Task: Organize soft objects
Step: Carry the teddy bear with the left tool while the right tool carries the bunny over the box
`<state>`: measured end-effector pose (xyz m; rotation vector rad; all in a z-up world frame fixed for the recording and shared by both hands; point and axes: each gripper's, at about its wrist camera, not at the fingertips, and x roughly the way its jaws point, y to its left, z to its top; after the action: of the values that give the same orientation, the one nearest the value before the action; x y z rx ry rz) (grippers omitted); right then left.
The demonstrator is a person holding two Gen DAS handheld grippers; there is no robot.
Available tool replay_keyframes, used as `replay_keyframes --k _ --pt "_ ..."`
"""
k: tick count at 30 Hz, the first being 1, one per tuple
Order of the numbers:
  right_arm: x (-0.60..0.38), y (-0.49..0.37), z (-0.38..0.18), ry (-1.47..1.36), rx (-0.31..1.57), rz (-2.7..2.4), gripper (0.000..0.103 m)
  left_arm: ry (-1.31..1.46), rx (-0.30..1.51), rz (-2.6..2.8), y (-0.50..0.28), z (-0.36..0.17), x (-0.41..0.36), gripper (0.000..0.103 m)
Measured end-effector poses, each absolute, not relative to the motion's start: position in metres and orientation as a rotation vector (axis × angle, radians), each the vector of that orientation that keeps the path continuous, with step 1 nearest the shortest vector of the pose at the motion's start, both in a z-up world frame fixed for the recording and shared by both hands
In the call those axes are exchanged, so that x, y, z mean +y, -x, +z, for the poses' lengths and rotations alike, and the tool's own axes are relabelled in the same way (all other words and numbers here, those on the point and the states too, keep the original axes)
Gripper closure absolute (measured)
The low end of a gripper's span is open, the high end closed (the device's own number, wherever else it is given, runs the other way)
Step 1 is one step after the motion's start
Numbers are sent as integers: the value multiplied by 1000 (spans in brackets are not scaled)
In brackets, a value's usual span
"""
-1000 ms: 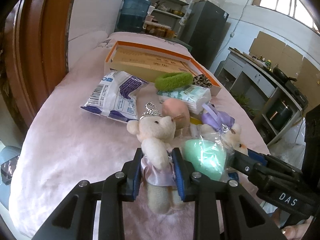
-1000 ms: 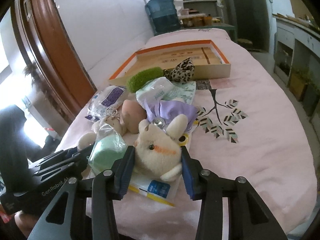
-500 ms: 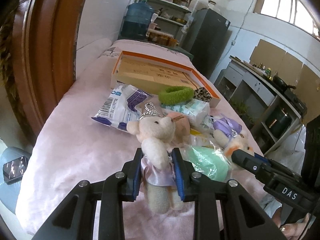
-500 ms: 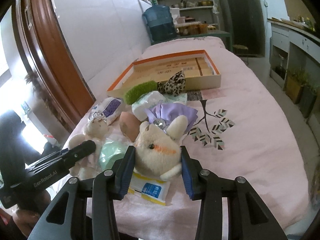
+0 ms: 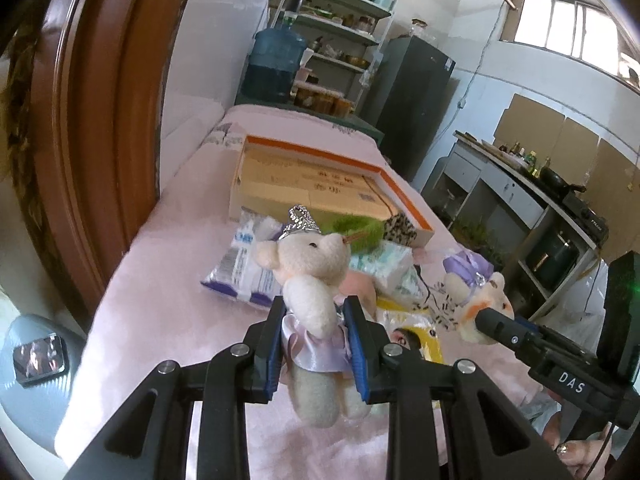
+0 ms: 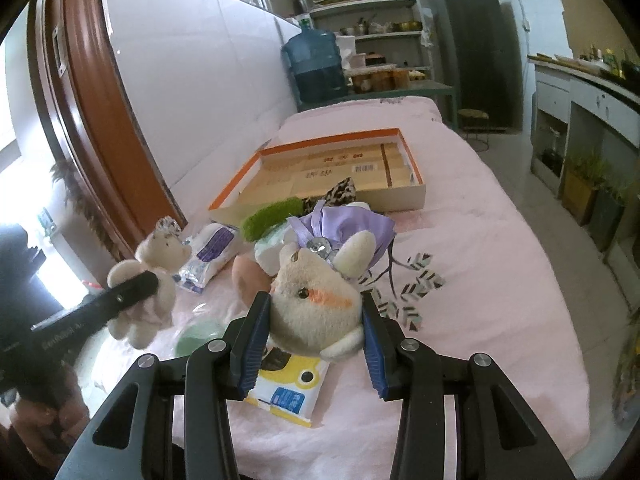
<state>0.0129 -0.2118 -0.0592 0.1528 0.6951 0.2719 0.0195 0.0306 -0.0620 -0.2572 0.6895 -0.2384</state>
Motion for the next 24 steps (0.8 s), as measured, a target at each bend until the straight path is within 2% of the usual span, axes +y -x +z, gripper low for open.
replay_keyframes --k 12,24 --pt "-220 -39 -23 -145 658 347 59 212 633 -262 -46 -18 30 74" --pt "-225 -93 2 -126 678 398 59 191 649 -258 -100 7 20 74"
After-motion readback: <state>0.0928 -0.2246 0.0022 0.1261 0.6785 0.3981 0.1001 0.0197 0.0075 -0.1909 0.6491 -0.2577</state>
